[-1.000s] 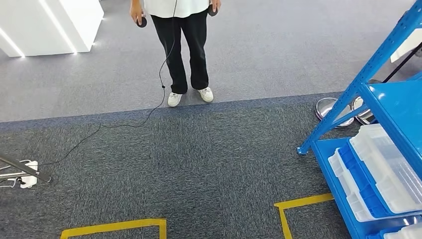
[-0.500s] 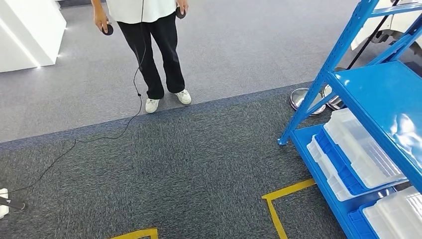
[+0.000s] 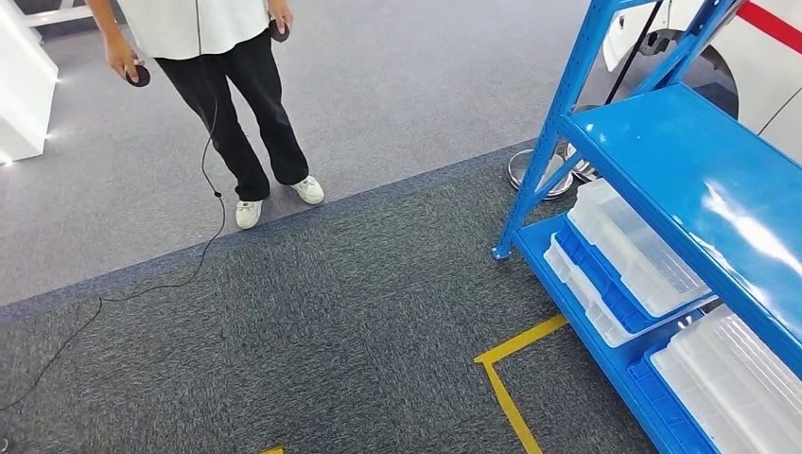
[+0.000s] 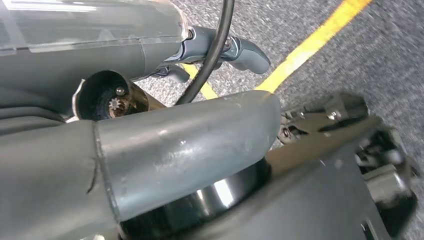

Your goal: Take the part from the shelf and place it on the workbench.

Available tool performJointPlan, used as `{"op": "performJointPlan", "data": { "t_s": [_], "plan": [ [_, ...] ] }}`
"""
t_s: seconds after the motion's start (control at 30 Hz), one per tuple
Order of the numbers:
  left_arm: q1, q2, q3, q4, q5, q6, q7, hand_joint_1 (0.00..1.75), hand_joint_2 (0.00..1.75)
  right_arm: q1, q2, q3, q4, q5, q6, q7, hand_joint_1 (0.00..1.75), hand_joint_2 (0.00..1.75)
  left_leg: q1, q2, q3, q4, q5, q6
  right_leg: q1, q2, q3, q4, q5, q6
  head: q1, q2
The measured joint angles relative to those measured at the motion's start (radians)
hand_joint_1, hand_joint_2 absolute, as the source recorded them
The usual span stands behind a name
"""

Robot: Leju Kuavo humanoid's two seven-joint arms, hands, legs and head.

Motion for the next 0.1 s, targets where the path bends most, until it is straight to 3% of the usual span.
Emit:
{"op": "performJointPlan", "data": {
  "t_s": [0.1],
  "plan": [
    [-0.001,0.0,-0.003,0.0,0.0,0.0,-0.001,0.0,0.0,-0.002,0.0,-0.004,0.0,0.0,0.0,-0.001,0.0,0.0,0.006,-0.053,-0.04,0.1,-0.065,-0.008,-0.003,0.019,0.002,-0.005,0.004,-0.016,0.0,0.0]
  ]
}}
